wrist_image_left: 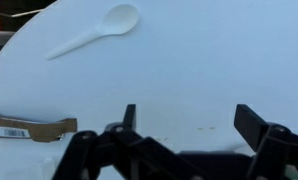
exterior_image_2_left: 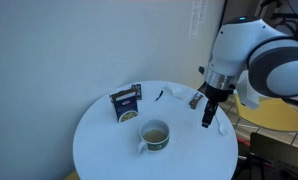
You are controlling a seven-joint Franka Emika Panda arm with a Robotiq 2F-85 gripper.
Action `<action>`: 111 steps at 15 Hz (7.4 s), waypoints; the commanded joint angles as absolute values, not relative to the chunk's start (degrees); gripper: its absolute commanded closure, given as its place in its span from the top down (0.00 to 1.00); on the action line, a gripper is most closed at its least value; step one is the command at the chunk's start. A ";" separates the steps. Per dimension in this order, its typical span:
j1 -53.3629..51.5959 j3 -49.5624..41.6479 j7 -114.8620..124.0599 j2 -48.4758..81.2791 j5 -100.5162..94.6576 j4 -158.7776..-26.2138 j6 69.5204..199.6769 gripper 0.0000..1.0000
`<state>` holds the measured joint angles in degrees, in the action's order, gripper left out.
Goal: Use the spoon to pick up the contents in the mug
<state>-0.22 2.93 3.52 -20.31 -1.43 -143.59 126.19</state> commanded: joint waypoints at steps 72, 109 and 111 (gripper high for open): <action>15.10 -13.37 25.07 7.94 22.20 -128.42 107.67 0.96; 12.46 -6.20 28.61 -17.65 8.96 -123.61 102.71 0.11; 12.20 -6.43 28.65 -16.50 10.18 -122.68 105.80 0.03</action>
